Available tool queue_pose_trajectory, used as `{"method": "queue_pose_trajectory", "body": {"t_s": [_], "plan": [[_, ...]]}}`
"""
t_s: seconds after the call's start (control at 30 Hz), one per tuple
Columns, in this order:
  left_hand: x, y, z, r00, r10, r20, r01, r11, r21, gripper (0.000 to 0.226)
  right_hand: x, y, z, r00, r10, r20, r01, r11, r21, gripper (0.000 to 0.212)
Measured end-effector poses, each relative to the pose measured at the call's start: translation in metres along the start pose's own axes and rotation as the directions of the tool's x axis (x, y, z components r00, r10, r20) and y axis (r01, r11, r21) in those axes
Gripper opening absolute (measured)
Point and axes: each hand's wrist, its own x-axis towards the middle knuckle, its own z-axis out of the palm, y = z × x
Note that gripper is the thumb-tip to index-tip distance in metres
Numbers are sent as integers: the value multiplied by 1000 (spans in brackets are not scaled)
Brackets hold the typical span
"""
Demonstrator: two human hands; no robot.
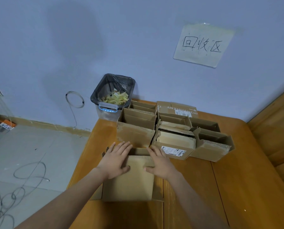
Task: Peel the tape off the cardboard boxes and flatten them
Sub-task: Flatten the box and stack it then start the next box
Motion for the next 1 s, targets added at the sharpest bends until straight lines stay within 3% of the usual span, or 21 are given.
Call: {"method": "queue_pose_trajectory", "body": {"t_s": [0.1, 0.3, 0.6, 0.8, 1.0], "plan": [[-5, 2, 12, 998, -55, -15, 55, 998, 16, 81, 1, -1, 12, 993, -5, -116, -1, 999, -53, 84], [-19, -5, 44, 977, -186, 107, 190, 981, -25, 79, 0, -8, 56, 1000, -12, 1, 12, 998, -69, 80], [-19, -22, 71, 868, -357, 346, 429, 889, -159, 75, 4, -9, 90, 985, 147, 86, -158, 976, 147, 78], [-24, -11, 77, 896, -346, 279, 428, 838, -338, 74, -3, -7, 101, 985, 150, -81, -130, 969, 210, 66], [-34, 8, 82, 921, -357, 155, 387, 875, -290, 58, -26, 2, 110, 955, 163, -247, -128, 980, 150, 45]]}}
